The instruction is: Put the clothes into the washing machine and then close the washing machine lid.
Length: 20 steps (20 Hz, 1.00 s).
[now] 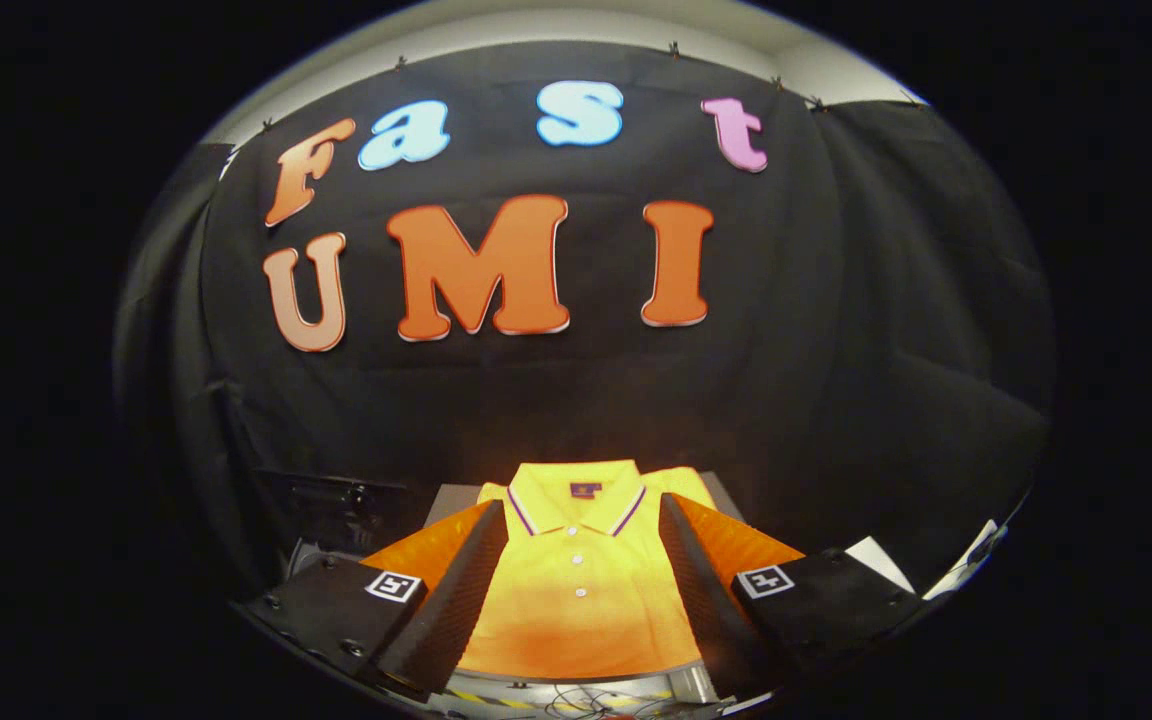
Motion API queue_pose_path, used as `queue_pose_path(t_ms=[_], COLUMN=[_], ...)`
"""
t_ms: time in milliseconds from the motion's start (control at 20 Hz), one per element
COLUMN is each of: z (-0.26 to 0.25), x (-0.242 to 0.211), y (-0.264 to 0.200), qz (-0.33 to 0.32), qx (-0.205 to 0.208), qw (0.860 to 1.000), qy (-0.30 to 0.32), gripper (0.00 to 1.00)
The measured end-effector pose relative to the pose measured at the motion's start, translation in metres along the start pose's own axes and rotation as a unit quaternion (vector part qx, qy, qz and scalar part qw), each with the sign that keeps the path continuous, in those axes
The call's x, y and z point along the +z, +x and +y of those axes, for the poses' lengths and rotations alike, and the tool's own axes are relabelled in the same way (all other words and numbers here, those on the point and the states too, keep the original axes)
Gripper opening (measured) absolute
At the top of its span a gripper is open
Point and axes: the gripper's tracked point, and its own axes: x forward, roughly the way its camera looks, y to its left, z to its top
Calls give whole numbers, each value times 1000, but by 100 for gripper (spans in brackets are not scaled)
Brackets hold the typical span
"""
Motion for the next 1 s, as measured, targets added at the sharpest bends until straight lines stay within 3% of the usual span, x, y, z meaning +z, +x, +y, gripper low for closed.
queue_pose_path(t_ms=[150, 400, 500, 650, 800, 1000], z=[7, 14, 2, -12, -8, -8], x=[-20, -66, -80, -104, -122, -122], y=[47, 86, 99, 111, 116, 117], qz=[58, 155, 184, 229, 265, 266], qx=[5, 14, -5, -23, -16, -12], qw=[998, 987, 983, 973, 964, 964], qy=[15, 35, 29, 16, 23, 12], gripper=[99, 100, 100, 100, 100, 100])
